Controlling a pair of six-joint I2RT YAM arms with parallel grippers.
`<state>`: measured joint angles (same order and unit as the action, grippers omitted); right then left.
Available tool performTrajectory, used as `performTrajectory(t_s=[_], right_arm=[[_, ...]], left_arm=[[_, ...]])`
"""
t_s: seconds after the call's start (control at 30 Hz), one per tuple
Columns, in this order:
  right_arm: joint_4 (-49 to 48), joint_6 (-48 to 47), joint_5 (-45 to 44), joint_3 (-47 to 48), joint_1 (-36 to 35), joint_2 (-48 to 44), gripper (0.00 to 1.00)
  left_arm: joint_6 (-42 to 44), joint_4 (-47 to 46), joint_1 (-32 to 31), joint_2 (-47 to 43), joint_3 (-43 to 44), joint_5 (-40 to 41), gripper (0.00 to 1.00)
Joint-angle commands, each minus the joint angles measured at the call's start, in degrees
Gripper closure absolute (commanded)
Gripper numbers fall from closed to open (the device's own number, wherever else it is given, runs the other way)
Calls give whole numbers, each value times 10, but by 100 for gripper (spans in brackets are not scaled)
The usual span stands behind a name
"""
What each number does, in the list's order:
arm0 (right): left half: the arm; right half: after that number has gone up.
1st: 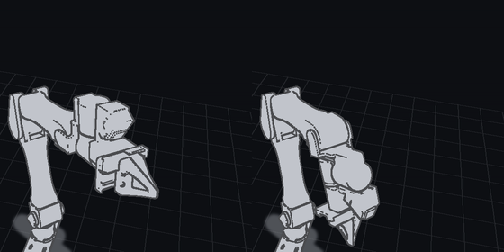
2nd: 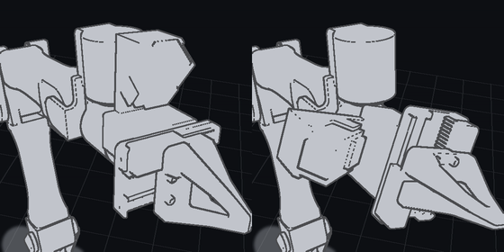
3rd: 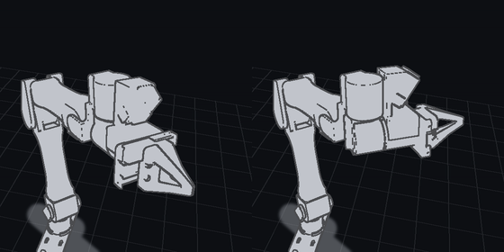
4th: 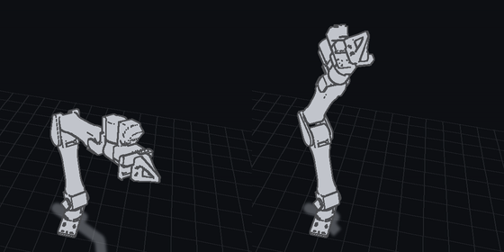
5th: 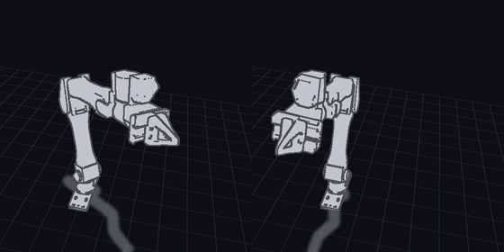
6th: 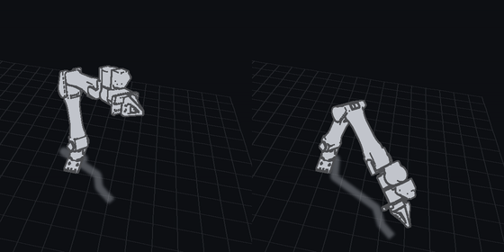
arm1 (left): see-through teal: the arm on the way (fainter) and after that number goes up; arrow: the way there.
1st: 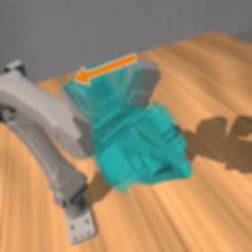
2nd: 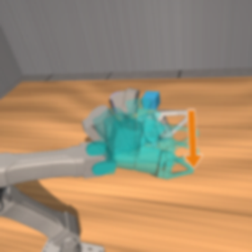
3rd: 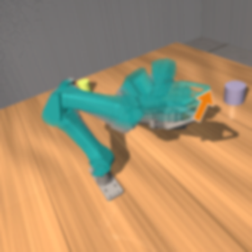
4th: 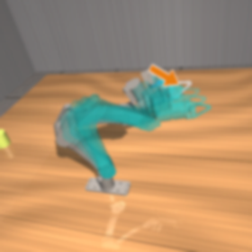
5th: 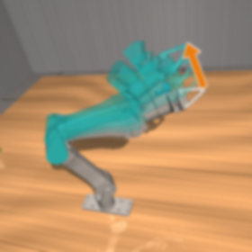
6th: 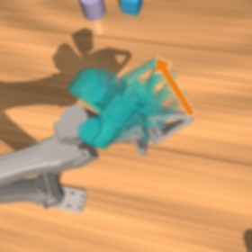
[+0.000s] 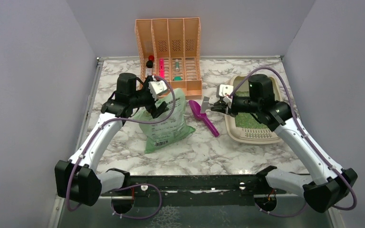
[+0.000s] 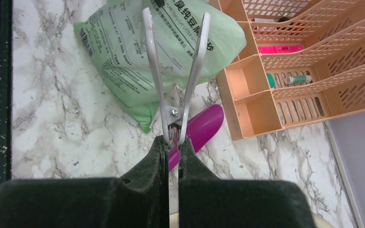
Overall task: Fill the litter box with clean litter
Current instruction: Adjust the clamp at the center of the board.
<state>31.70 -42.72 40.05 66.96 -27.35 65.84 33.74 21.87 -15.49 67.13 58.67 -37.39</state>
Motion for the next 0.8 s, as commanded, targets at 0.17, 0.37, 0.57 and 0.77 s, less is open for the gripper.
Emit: performTrajectory(t_s=[0.17,0.37,0.57,0.77], right_arm=[[-35,71,-2,-78,0,-75,99],[-21,83,23,-92,1,-80,99],[2,92,44,-102,1,-80,99],[-6,110,55,-132,1,-94,99]], left_arm=[[63,-54,-113,45,11,81,2],[60,-9,-123,130,36,166,8],[47,53,-123,184,74,165,16],[25,57,-122,186,80,118,35]])
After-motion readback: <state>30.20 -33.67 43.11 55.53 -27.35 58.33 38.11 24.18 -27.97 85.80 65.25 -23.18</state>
